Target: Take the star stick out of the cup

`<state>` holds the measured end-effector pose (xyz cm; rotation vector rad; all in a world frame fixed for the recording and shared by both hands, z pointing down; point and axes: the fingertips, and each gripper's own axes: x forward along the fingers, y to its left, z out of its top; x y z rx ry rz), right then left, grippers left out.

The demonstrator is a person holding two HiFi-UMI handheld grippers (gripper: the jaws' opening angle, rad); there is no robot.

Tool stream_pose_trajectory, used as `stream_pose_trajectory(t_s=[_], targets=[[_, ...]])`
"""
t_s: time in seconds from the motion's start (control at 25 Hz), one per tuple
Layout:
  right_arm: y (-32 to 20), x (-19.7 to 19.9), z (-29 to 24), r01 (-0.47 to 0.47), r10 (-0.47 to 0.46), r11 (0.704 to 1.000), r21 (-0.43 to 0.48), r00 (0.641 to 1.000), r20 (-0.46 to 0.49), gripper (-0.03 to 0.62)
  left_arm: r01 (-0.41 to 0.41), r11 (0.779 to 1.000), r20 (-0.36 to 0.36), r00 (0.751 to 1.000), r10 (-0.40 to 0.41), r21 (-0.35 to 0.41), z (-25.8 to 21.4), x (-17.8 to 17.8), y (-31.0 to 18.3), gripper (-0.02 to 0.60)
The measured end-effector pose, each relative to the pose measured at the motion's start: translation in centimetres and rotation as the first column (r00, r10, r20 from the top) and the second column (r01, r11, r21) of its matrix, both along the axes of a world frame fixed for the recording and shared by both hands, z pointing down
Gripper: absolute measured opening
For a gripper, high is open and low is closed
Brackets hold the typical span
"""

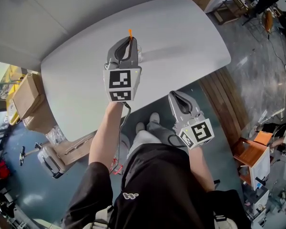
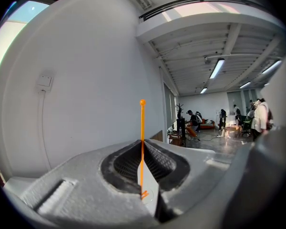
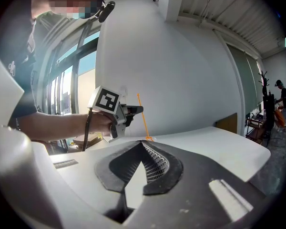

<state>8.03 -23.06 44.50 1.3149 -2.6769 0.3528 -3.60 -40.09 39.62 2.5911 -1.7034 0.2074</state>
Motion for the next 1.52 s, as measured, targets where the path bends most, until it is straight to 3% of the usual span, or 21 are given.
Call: stream_pose_trajectory(t_s=[0.4, 0.6, 1.08, 1.28, 1.52], targets=[[0.2, -1.9, -1.3, 0.049, -0.050, 0.998, 0.032, 0.999, 0.008, 0.006, -0.020, 0.999, -0.062, 0.998, 0.023, 0.043, -3.8, -1.7, 3.0, 0.017], [0.3, -2.9, -2.1, 0.072, -0.071, 0.994, 0.080, 0.997, -0.017, 0.006, -0.025, 0.998, -0.058, 0.998, 0.028, 0.049, -4.4, -2.6, 5.0, 0.017], [0.7, -4.4, -2.0, 0.071, -0.070, 0.993, 0.091, 0.997, -0.013, 0.006, -0.006, 1.000, -0.087, 0.996, 0.005, -0.004, -1.8, -5.6, 10.3, 0.017], [1.2, -3.7, -2.7, 0.056, -0.055, 0.993, 0.101, 0.998, -0.009, 0.006, 0.010, 1.000, -0.112, 0.994, -0.013, -0.025, -1.3, -5.1, 13.1, 0.017], [1.6, -3.9, -2.9, 0.017, -0.020, 0.997, 0.071, 0.999, 0.051, 0.006, 0.069, 0.998, -0.111, 0.991, -0.069, -0.007, -1.1, -6.3, 15.7, 0.017]])
